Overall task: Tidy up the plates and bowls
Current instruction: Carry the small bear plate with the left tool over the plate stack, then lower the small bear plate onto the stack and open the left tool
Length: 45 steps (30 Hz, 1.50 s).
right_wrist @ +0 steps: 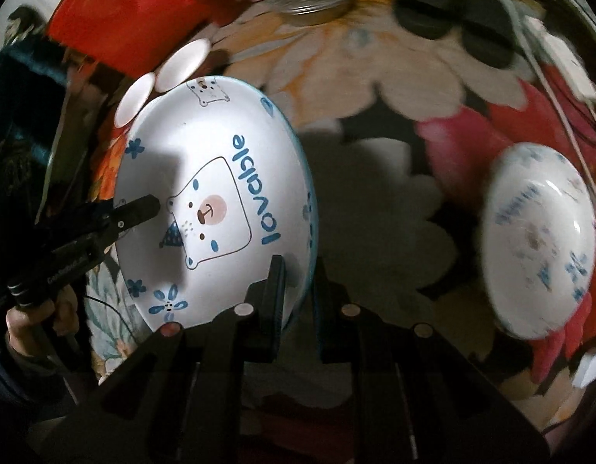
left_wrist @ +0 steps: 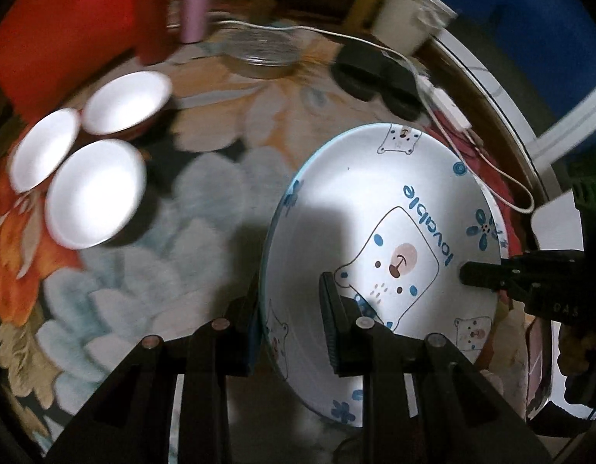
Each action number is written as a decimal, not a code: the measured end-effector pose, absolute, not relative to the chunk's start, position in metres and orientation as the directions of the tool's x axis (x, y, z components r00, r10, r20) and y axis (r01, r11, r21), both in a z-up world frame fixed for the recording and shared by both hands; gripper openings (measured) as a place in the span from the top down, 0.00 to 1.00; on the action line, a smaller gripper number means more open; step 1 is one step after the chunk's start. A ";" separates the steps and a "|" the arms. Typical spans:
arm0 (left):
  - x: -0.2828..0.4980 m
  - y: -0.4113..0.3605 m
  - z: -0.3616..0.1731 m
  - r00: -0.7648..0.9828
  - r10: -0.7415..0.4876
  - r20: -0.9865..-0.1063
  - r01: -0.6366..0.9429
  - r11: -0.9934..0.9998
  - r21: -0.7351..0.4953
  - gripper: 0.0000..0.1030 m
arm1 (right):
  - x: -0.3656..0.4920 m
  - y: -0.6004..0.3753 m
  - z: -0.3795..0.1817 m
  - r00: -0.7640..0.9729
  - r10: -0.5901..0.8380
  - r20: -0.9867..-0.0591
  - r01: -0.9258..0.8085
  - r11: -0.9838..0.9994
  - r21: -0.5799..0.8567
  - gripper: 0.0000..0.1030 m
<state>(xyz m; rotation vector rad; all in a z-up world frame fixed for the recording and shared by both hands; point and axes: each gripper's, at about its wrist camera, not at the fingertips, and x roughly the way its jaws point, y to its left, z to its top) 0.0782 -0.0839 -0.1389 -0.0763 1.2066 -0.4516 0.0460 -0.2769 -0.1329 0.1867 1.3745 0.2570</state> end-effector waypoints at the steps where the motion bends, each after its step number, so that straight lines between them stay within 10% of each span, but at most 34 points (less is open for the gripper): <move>1: 0.079 -0.097 -0.140 0.273 -0.385 -0.882 0.310 0.903 -0.298 0.74 | 0.043 -0.288 -0.132 0.182 0.276 -0.944 -0.054 0.961 0.271 0.87; 22: 0.090 -0.313 -0.163 0.162 -0.428 -0.889 0.491 0.816 -0.303 0.74 | 0.008 -0.487 -0.140 0.240 0.193 -0.951 0.355 0.895 0.271 0.87; 45: 0.096 -0.371 -0.193 0.175 -0.280 -0.944 0.521 0.840 -0.152 0.74 | 0.021 -0.537 -0.180 0.246 0.174 -0.954 0.432 0.861 0.269 0.87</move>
